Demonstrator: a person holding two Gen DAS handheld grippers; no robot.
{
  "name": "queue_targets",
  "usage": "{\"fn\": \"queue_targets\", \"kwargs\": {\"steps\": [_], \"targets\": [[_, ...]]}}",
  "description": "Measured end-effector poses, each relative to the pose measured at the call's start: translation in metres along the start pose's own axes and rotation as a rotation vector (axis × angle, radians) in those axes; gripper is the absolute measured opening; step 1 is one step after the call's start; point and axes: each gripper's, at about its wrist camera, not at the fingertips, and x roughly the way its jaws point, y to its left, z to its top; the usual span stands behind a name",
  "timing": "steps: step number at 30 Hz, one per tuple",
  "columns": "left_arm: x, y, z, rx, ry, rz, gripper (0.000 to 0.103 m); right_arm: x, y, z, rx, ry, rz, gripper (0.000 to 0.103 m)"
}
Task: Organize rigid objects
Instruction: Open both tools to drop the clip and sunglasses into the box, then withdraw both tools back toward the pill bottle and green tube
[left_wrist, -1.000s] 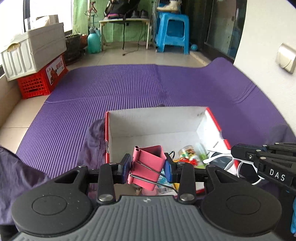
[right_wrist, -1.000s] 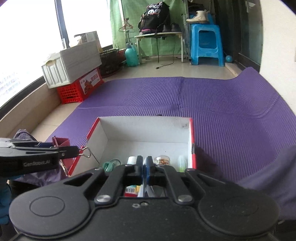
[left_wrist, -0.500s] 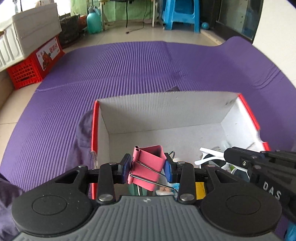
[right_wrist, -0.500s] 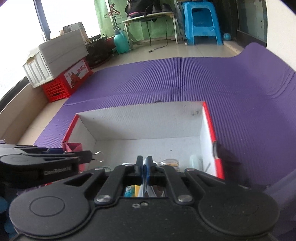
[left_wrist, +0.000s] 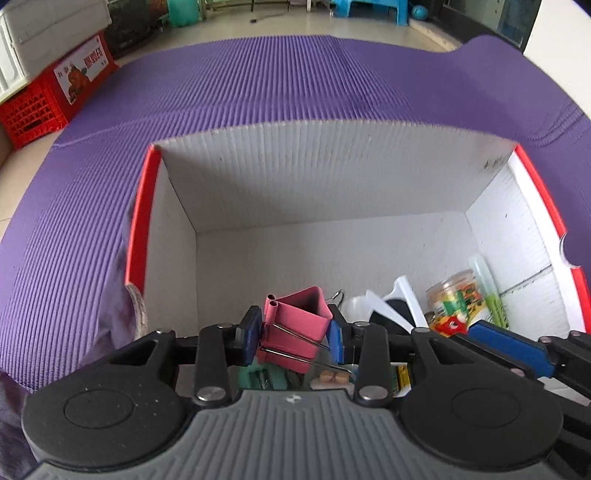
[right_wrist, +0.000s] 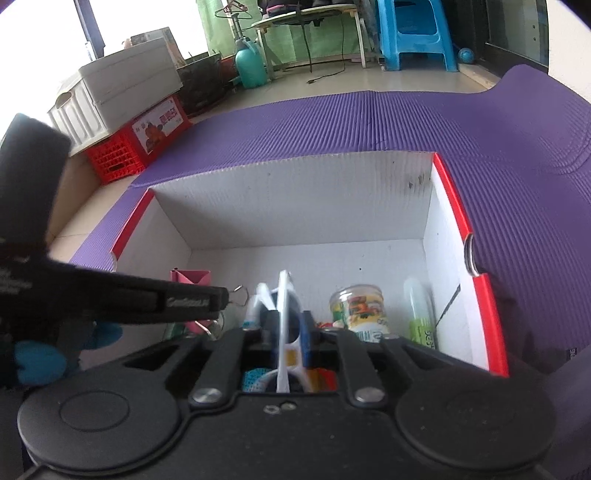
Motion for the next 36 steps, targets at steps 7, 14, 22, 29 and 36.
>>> {"fn": "queue_targets", "kwargs": {"steps": [7, 14, 22, 29, 36], "targets": [[0.011, -0.001, -0.007, -0.009, 0.059, -0.009, 0.036, -0.006, 0.001, -0.002, -0.006, 0.012, 0.026, 0.026], [-0.008, 0.003, -0.010, -0.034, 0.038, -0.024, 0.037, -0.012, 0.002, -0.004, 0.002, 0.014, 0.023, 0.035], [-0.052, 0.003, -0.024, -0.045, -0.006, -0.040, 0.049, -0.035, 0.002, -0.004, 0.010, 0.002, 0.019, 0.040], [-0.100, -0.002, -0.038, -0.034, -0.055, -0.065, 0.050, -0.071, 0.005, -0.008, -0.002, -0.029, 0.012, 0.047], [-0.146, -0.008, -0.056, -0.018, -0.110, -0.085, 0.051, -0.109, 0.012, -0.014, -0.020, -0.062, 0.010, 0.052]]}}
